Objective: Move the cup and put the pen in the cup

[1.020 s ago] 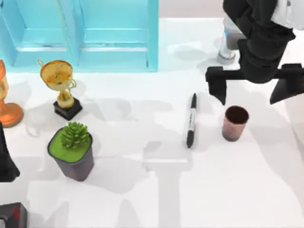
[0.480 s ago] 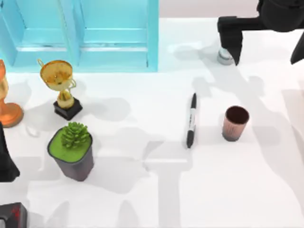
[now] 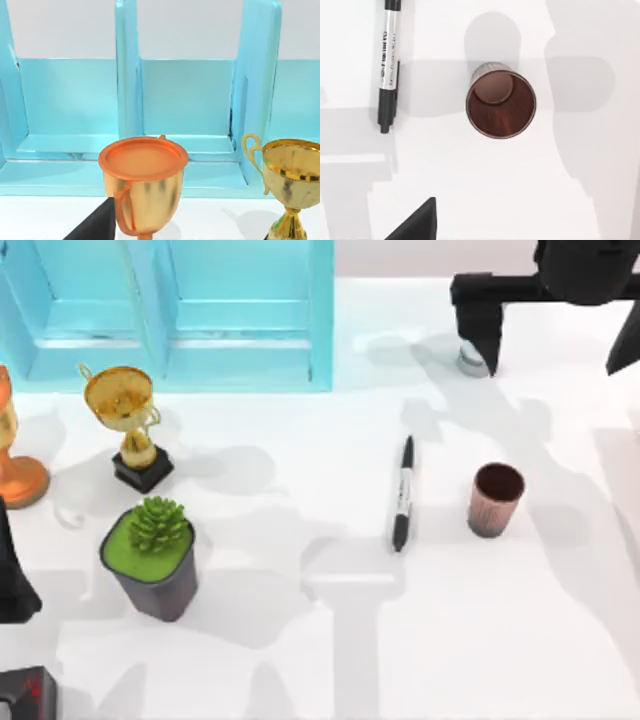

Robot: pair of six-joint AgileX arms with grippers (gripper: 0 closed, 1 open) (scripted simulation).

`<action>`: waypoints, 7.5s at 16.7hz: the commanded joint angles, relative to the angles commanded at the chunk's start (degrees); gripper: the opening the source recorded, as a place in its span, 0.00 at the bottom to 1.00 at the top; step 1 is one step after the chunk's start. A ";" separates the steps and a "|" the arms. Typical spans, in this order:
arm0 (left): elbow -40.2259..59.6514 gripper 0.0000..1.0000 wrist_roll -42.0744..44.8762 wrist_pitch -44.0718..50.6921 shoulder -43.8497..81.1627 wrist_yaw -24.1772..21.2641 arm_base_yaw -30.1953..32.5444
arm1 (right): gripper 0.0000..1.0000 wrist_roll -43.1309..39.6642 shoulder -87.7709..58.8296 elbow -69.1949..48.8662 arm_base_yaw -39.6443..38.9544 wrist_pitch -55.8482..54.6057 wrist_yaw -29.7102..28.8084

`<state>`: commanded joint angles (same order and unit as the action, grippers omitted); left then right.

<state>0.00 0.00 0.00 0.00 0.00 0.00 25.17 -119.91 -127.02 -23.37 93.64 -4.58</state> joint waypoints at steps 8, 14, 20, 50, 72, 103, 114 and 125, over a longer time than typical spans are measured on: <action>0.00 1.00 0.00 0.00 0.00 0.00 0.00 | 1.00 13.32 -26.64 -25.96 -7.36 7.51 -1.99; 0.00 1.00 0.00 0.00 0.00 0.00 0.00 | 1.00 20.48 -39.57 -38.89 -11.52 10.78 -3.31; 0.00 1.00 0.00 0.00 0.00 0.00 0.00 | 1.00 20.50 -43.95 -46.31 -11.46 9.70 -2.99; 0.00 1.00 0.00 0.00 0.00 0.00 0.00 | 1.00 19.15 -29.03 4.22 -10.23 -21.85 -3.38; 0.00 1.00 0.00 0.00 0.00 0.00 0.00 | 0.00 19.14 -29.01 4.28 -10.22 -21.89 -3.38; 0.00 1.00 0.00 0.00 0.00 0.00 0.00 | 0.00 14.03 1.09 38.49 -21.76 -42.75 -18.85; 0.00 1.00 0.00 0.00 0.00 0.00 0.00 | 0.00 -16.85 17.45 75.08 -28.56 -118.54 -52.82; 0.00 1.00 0.00 0.00 0.00 0.00 0.00 | 0.00 -32.40 29.63 94.17 -32.01 -159.43 -67.75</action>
<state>0.00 0.00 0.00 0.00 0.00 0.00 -7.23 -90.28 -32.84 -55.38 -65.79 -72.33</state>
